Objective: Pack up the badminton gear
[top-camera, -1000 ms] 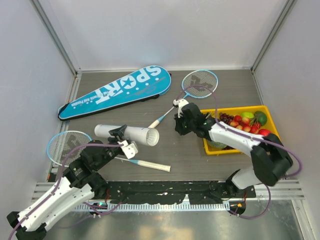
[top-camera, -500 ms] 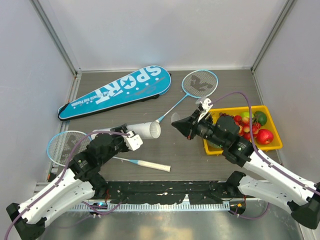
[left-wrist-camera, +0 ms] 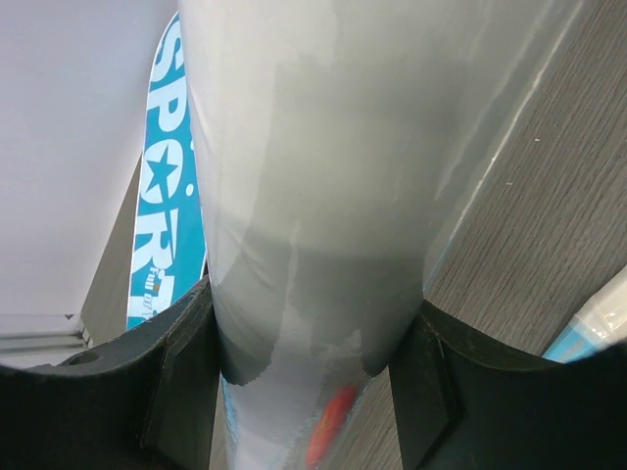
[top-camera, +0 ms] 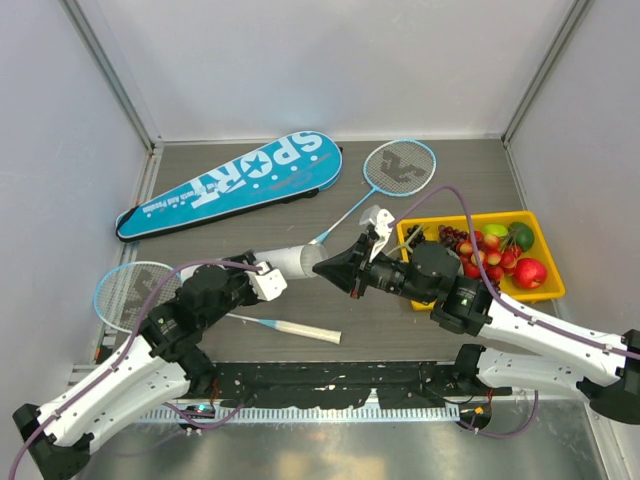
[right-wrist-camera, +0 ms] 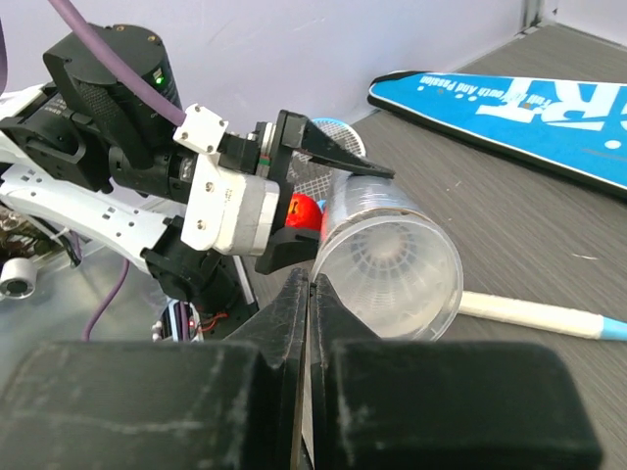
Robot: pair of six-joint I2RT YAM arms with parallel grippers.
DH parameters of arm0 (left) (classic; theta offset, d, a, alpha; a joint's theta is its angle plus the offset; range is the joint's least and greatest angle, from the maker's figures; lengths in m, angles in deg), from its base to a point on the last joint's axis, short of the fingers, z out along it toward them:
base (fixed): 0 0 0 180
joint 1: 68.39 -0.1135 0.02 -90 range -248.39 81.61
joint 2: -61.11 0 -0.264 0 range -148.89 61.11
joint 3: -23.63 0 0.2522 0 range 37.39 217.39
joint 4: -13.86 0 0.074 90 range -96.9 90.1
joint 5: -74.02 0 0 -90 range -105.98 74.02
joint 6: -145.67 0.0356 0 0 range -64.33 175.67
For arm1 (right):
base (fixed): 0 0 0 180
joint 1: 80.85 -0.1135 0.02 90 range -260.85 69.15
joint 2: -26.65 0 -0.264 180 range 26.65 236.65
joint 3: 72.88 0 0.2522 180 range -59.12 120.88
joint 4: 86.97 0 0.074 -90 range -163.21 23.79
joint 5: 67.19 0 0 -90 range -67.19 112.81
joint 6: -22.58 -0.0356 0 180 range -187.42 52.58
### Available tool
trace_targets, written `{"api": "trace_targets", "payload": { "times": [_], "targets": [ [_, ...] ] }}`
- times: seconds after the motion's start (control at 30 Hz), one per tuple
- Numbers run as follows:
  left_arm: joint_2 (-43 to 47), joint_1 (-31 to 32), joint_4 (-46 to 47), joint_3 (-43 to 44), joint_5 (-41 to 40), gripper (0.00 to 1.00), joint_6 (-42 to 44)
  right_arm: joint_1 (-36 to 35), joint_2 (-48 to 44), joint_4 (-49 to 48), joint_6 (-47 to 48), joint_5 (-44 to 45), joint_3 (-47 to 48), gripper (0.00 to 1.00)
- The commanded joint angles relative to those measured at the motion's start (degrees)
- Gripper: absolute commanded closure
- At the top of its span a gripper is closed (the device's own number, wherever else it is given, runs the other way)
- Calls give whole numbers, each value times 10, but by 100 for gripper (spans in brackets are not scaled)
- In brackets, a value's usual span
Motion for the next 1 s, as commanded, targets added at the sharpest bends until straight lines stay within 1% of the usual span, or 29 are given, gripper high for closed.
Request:
{"api": "trace_targets", "payload": {
  "times": [0.0,0.2,0.57,0.73,0.97],
  "targets": [
    [9,1,24,28,2,100,1,-20,24,-38,20,23,37,95],
    [16,1,29,25,9,100,3,-35,52,-54,33,37,45,95],
    [32,2,42,15,23,100,7,-37,62,-79,40,56,26,95],
    [38,1,45,14,30,100,5,-37,67,-111,25,47,17,95],
    [45,1,53,12,40,100,-2,-37,71,-128,16,55,5,95]
  ]
}}
